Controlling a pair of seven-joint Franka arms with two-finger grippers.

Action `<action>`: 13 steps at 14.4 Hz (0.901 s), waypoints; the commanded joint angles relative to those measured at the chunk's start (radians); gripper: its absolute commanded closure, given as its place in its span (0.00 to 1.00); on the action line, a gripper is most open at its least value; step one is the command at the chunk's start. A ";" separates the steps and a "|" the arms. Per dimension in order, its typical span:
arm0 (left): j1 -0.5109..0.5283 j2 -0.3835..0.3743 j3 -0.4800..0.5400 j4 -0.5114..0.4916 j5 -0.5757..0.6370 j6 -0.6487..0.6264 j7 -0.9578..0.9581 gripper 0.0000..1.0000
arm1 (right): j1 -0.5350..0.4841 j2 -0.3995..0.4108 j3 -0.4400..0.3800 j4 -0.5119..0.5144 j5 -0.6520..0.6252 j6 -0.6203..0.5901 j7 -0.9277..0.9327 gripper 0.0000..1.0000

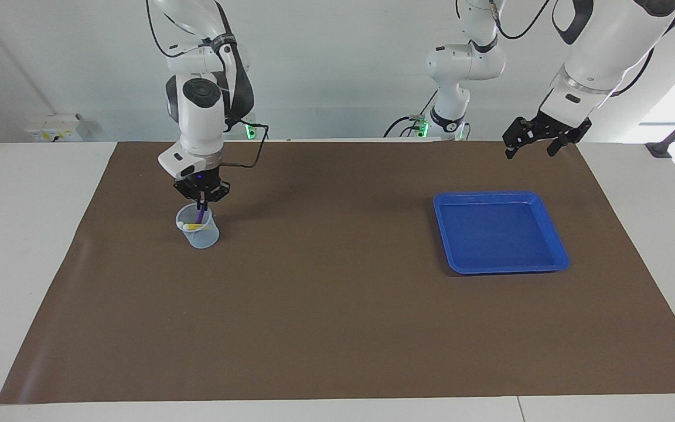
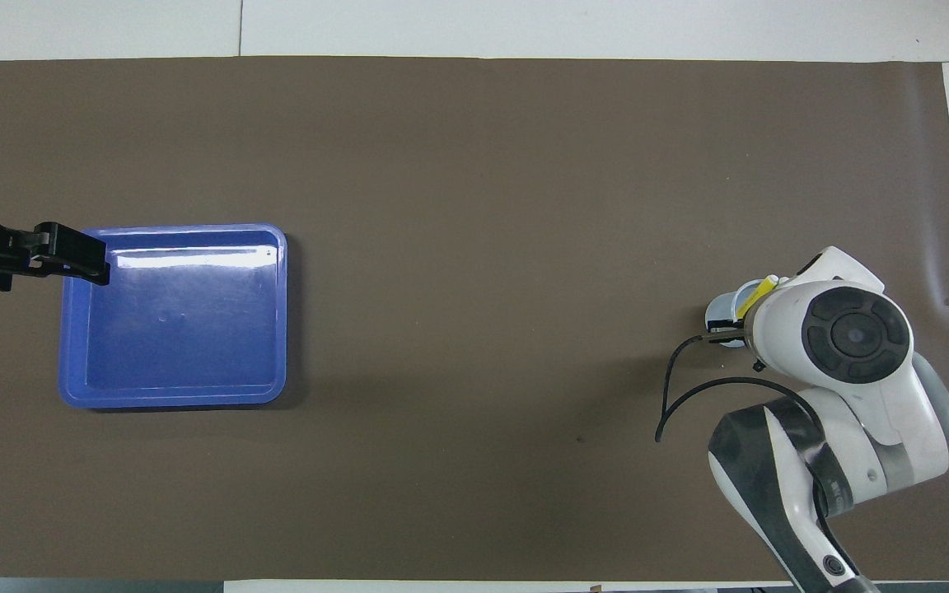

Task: Right arm passes pens to left for tray arrangement

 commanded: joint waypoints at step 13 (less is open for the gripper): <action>0.004 -0.023 0.001 -0.023 0.020 -0.003 0.005 0.00 | -0.008 -0.015 0.006 -0.020 -0.013 0.005 0.023 0.56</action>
